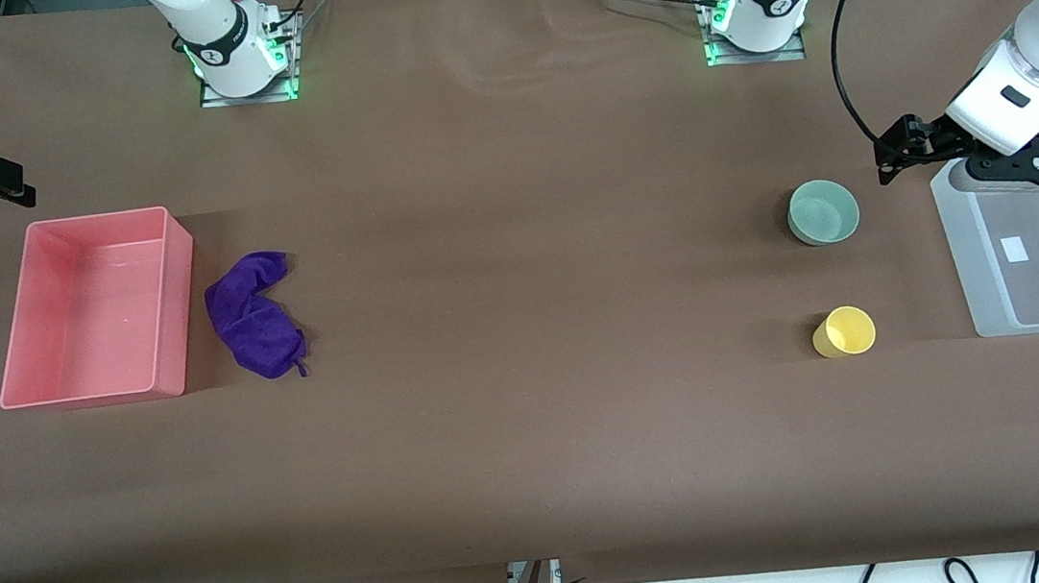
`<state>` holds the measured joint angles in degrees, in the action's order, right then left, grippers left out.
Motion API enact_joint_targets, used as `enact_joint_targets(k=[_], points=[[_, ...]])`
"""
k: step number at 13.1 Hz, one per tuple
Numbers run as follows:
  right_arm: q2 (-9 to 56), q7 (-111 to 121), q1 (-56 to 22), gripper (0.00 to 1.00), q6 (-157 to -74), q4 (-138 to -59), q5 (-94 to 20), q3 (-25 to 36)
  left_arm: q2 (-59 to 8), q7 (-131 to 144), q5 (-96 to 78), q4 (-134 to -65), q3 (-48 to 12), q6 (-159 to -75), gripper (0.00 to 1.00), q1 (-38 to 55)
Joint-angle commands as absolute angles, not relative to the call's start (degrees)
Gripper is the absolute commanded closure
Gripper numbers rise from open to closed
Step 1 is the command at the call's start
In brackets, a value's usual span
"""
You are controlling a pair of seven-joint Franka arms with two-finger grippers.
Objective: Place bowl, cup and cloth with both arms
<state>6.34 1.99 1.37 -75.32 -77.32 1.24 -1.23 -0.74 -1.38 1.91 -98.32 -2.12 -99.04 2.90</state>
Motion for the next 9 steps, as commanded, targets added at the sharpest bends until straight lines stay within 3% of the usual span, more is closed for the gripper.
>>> enact_joint_targets(k=[1, 9], points=[[6.2, 2.6, 1.8, 0.0, -74.8, -76.8, 1.2, -1.2, 0.9, -2.2, 0.8, -99.8, -1.4, -99.1, 0.0, 3.3], [6.3, 2.6, 1.8, 0.0, -74.9, -76.9, 1.3, -1.2, 0.7, -2.4, 0.7, -99.8, -1.4, -95.8, 0.0, 3.0]])
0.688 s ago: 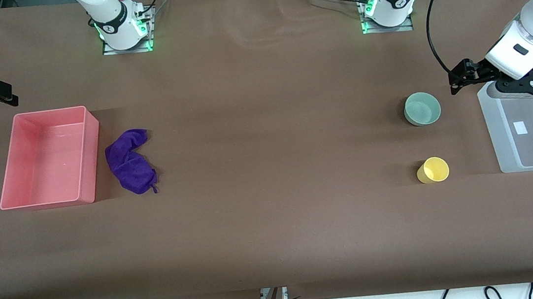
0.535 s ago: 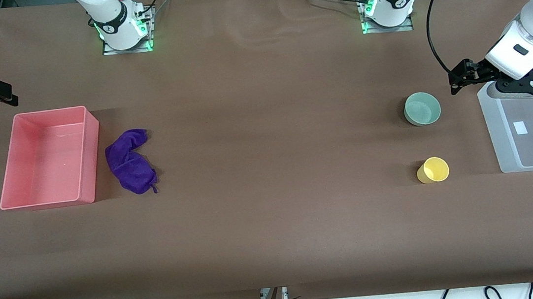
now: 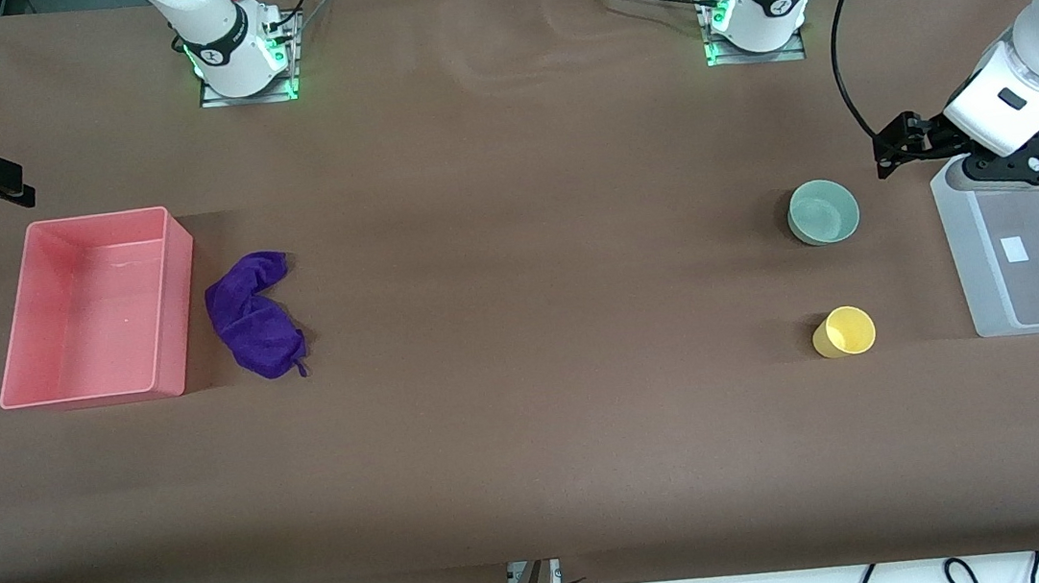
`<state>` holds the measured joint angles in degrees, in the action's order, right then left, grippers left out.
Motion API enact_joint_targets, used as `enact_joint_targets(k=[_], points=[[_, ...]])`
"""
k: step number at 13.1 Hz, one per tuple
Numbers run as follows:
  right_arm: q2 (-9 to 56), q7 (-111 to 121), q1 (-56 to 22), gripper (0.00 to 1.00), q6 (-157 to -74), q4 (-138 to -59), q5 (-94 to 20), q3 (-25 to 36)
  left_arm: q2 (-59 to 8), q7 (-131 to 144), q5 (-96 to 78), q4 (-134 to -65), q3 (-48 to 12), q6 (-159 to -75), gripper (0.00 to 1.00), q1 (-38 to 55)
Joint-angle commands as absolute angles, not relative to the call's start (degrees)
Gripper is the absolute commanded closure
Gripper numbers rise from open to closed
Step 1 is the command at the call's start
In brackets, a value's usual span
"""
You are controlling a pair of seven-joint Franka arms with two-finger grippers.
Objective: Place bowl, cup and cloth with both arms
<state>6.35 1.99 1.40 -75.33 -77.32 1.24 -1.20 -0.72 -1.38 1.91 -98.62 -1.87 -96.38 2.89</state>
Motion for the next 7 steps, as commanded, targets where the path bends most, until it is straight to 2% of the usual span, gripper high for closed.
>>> enact_joint_targets(k=[1, 5, 7], points=[[6.3, 2.7, 1.8, 0.0, -74.9, -76.9, 1.3, -1.2, 0.7, -2.4, 0.7, -99.8, -1.3, -95.8, 0.0, 2.9], [6.2, 3.5, 2.4, 0.0, -74.9, -76.9, 1.2, -1.2, -1.6, -6.7, 1.3, -102.0, -1.1, -95.7, 0.0, 0.0], [6.3, 3.5, 2.5, 0.0, -74.9, -76.9, 1.2, -1.2, -1.8, -10.3, 1.6, -108.2, -1.1, -99.5, 0.0, -0.7]])
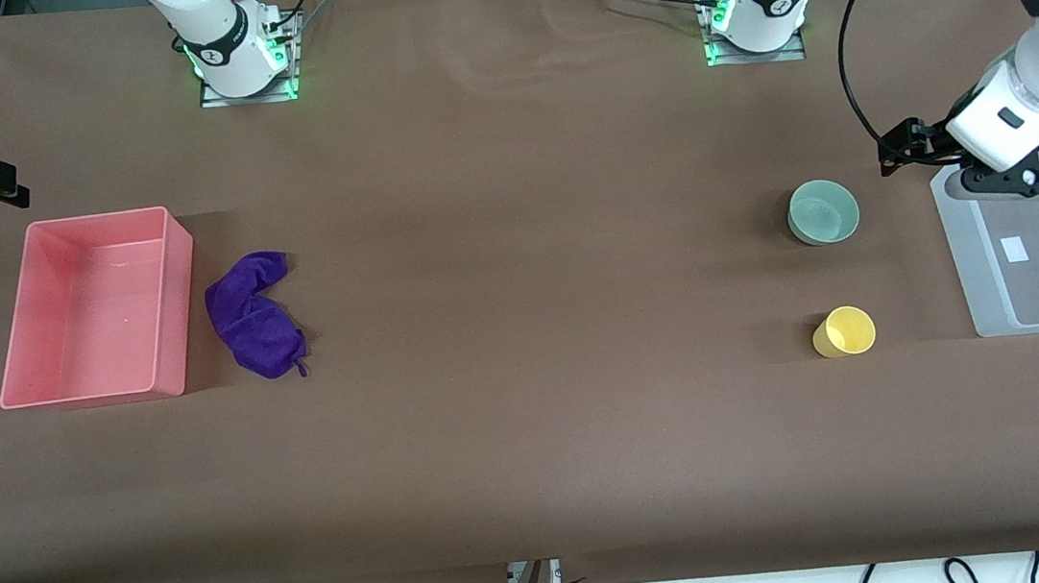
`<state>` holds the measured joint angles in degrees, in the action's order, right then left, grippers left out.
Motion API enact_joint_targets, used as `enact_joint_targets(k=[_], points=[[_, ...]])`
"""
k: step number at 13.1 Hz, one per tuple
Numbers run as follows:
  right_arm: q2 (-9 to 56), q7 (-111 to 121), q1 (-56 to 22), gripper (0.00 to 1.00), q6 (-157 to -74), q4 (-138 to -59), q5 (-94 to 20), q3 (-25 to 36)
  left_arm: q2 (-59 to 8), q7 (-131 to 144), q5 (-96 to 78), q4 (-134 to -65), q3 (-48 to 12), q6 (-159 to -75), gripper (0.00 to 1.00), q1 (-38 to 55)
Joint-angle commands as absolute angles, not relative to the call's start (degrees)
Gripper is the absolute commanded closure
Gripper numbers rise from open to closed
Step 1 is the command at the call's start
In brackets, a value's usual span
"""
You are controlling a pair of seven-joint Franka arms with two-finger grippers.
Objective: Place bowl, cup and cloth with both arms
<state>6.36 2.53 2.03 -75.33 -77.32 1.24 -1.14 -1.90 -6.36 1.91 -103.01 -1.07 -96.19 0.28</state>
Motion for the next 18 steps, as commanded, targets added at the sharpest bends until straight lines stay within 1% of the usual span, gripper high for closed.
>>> enact_joint_targets(k=[1, 5, 6, 8, 10, 11, 12, 13, 14, 15, 16, 17, 18], points=[[6.3, 3.4, 2.5, 0.0, -75.1, -76.9, 1.2, -1.2, -1.6, -12.8, 1.6, -112.5, -1.1, -103.8, 0.0, -1.5], [9.0, 3.8, 3.5, 0.0, -75.4, -76.9, 1.1, -1.0, -1.8, -21.4, 1.6, -127.9, -1.1, -124.4, 0.0, -3.5], [9.8, 3.6, 3.5, 0.0, -75.7, -77.0, 1.1, -1.0, -2.4, -23.0, 1.8, -130.9, -1.1, -127.8, 0.0, -3.4], [12.5, 3.1, 2.9, 0.0, -78.6, -77.5, 1.9, -1.1, -5.7, -26.7, 2.5, -132.2, -1.1, -130.2, 0.01, -3.5], [17.7, 3.3, 2.5, 0.0, -79.1, -77.8, 1.4, -1.0, -8.9, -33.1, 3.2, -133.0, -1.1, -134.0, 0.01, -3.5], [19.1, 3.3, 1.9, 0.0, -80.5, -78.0, 1.8, -1.1, -10.4, -36.5, 5.0, -133.2, -1.1, -136.5, 0.03, -3.5], [21.4, 3.2, 1.7, 0.0, -81.6, -78.0, 1.5, -1.3, -11.7, -39.4, 7.8, -133.2, -1.1, -138.7, 0.09, -3.6], [23.0, 3.1, 1.7, 0.0, -82.9, -78.4, 1.4, -1.8, -12.6, -41.8, 9.9, -133.2, -1.2, -140.4, 0.16, -4.2], [23.8, 2.9, 1.8, 0.0, -85.8, -80.7, 1.3, -3.2, -13.4, -43.5, 11.0, -133.2, -1.2, -141.8, 0.22, -4.9], [23.9, 2.9, 2.0, 0.0, -92.0, -85.3, 1.2, -4.4, -14.6, -44.9, 11.2, -133.2, -1.2, -143.0, 0.35, -5.0], [23.6, 2.7, 2.2, 0.0, -99.3, -91.3, 1.1, -4.7, -15.8, -45.6, 11.2, -133.2, -1.2, -144.2, 0.52, -5.0], [23.6, 2.7, 2.2, 0.0, -106.6, -96.5, 1.1, -4.7, -17.3, -45.6, 11.2, -133.2, -1.2, -145.1, 0.62, -5.1], [23.7, 2.7, 2.2, 0.0, -113.8, -101.9, 1.1, -4.7, -18.0, -45.7, 11.2, -133.2, -1.2, -145.8, 0.64, -5.5]])
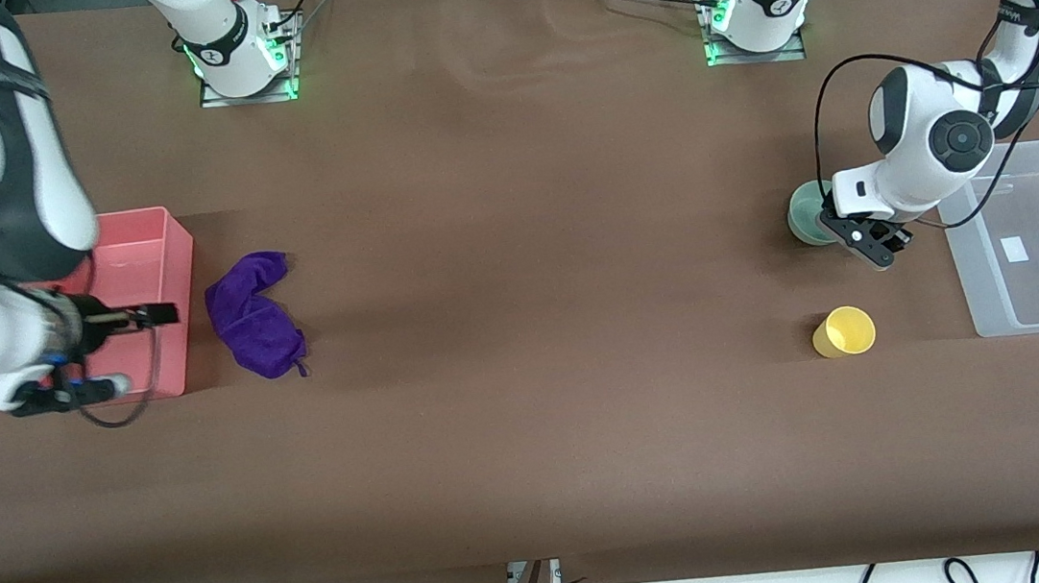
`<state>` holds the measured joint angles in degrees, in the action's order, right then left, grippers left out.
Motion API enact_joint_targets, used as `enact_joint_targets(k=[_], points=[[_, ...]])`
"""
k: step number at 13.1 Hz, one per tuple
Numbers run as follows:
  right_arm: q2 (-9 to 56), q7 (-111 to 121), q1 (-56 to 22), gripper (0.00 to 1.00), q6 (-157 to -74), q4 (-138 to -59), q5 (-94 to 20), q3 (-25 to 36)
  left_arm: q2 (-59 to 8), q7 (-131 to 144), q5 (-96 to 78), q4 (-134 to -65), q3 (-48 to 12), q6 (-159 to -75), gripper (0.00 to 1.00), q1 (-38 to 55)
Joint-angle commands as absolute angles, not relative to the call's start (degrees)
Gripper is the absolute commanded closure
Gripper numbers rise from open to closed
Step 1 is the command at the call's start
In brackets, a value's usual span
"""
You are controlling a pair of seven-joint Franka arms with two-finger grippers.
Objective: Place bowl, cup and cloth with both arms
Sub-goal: 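Grasp the purple cloth while the left gripper grasps the green bowl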
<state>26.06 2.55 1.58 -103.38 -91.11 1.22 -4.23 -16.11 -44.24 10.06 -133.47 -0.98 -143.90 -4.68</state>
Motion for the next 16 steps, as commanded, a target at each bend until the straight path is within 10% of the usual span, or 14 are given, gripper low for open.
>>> enact_joint_targets(k=[1, 3, 10, 13, 16], points=[[23.7, 2.7, 2.1, 0.0, -121.0, -107.3, 1.1, -4.7, -18.3, -45.7, 11.2, -133.3, -1.3, -145.9, 0.69, -5.8], [24.0, 2.8, 2.1, 0.0, -130.9, -114.0, 1.1, -4.7, -18.4, -46.5, 11.2, -133.5, -1.3, -145.9, 1.0, -6.1], [26.9, 2.8, 1.8, 0.01, -147.1, -123.3, 1.1, -4.7, -12.1, -50.8, 11.1, -129.6, -1.3, -137.7, 1.0, -8.5], [27.2, 2.8, 1.7, 0.64, -147.3, -123.3, 1.1, -4.7, -13.6, -57.2, 9.2, -113.7, -1.2, -119.2, 1.0, -12.7], [28.1, 2.8, 1.6, 0.88, -147.1, -123.2, 1.2, -4.7, -19.3, -64.3, 7.8, -97.7, -1.1, -106.5, 1.0, -18.2]])
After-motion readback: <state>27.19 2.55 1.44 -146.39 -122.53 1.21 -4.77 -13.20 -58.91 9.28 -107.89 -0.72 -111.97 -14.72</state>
